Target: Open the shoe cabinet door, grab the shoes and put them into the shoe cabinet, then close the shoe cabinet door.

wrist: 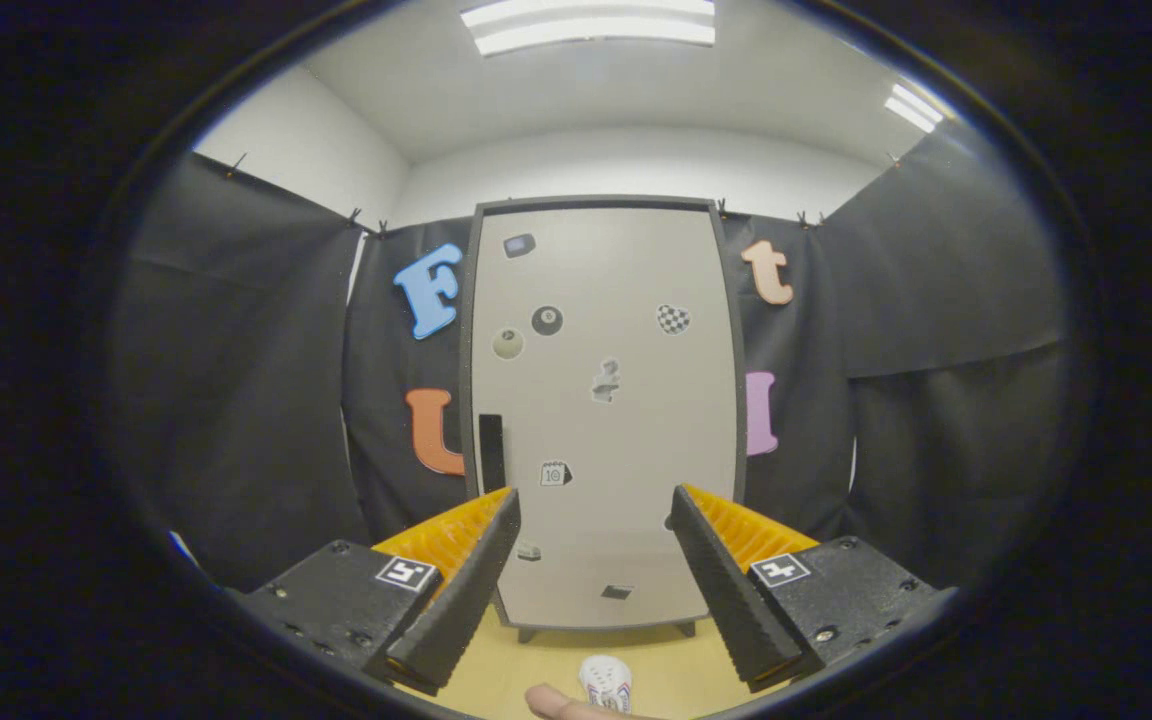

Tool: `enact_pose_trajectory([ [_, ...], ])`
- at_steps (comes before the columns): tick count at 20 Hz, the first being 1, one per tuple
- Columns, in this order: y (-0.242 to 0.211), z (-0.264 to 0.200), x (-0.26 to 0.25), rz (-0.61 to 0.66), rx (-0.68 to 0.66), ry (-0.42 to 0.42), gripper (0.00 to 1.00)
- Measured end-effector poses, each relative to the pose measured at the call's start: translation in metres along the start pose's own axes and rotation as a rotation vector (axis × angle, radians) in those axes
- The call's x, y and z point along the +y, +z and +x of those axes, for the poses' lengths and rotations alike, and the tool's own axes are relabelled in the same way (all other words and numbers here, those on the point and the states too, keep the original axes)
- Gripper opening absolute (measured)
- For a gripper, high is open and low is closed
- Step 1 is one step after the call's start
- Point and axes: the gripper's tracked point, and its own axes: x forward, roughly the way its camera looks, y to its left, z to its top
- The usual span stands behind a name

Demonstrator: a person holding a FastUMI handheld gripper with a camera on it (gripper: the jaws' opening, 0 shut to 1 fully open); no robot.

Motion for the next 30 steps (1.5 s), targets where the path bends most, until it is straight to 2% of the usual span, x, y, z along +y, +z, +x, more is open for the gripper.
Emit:
enact_pose_trajectory([
  [3, 0.001, 0.029, 0.015, -0.002, 0.005, 0.001, 0.99],
  [8, -0.011, 0.1, 0.056, 0.015, 0.063, 0.086, 0.99],
  [12, -0.032, 0.149, 0.092, -0.022, 0.095, 0.167, 0.99],
  [20, -0.061, 0.205, 0.111, -0.029, 0.151, 0.099, 0.99],
  [22, -0.064, 0.215, 0.113, -0.015, 0.163, 0.088, 0.97],
  [24, -0.065, 0.227, 0.106, -0.026, 0.17, 0.046, 0.89],
  [26, -0.067, 0.237, 0.103, 0.011, 0.176, 0.029, 0.75],
  [27, -0.069, 0.241, 0.111, 0.047, 0.203, 0.056, 0.59],
  [30, -0.07, 0.24, 0.107, 0.049, 0.2, 0.02, 0.4],
])
